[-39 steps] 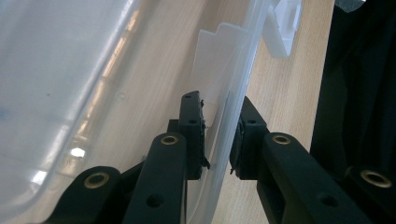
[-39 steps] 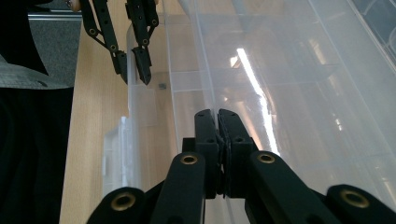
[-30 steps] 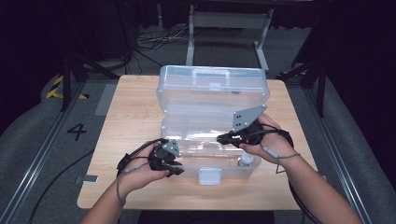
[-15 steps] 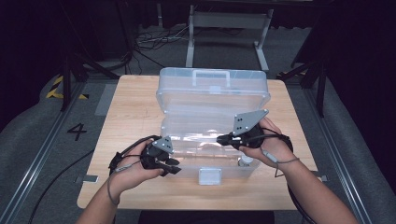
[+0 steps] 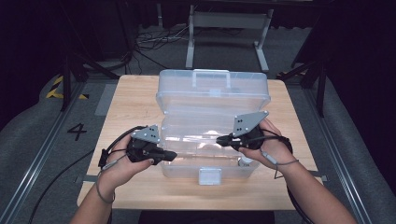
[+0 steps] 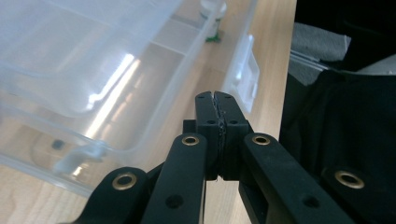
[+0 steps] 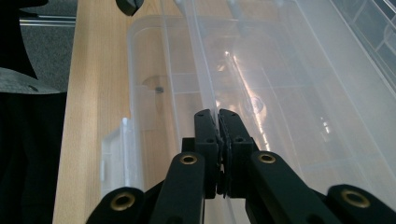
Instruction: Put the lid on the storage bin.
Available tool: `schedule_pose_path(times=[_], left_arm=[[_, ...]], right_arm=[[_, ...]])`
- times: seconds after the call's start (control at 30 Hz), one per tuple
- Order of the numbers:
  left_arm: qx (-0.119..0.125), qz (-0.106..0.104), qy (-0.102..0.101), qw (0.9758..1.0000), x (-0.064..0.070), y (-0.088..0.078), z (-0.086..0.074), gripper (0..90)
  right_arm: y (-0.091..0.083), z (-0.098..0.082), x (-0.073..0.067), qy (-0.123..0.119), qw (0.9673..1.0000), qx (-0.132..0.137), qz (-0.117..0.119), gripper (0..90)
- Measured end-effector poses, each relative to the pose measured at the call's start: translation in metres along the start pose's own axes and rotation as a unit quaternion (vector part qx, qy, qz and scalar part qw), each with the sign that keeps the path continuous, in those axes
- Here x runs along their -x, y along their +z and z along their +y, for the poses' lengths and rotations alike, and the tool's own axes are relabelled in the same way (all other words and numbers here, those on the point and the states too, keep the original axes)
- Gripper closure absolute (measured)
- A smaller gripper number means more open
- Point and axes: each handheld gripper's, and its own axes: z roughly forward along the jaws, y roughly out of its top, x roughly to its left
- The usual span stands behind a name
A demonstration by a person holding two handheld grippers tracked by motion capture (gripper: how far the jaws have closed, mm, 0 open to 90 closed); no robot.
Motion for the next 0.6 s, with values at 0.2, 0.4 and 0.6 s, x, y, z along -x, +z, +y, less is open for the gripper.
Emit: schedule_pose_path(times=[0.2, 0.4, 0.6], left_arm=[[0.034, 0.016, -0.007, 0.9993, -0.002, -0.007, 0.002, 89.7], [0.077, 0.047, -0.009, 0.9959, 0.0, -0.014, 0.006, 89.7], [0.127, 0.088, -0.037, 0.9874, -0.004, -0.021, 0.004, 89.8]], right_arm=[[0.001, -0.001, -0.002, 0.0, 1.0, -0.001, 0.0, 87.4], [0.001, -0.002, -0.005, 0.0, 1.0, 0.0, -0.001, 87.1], [0.002, -0.003, -0.01, -0.002, 1.0, -0.002, -0.006, 87.0]])
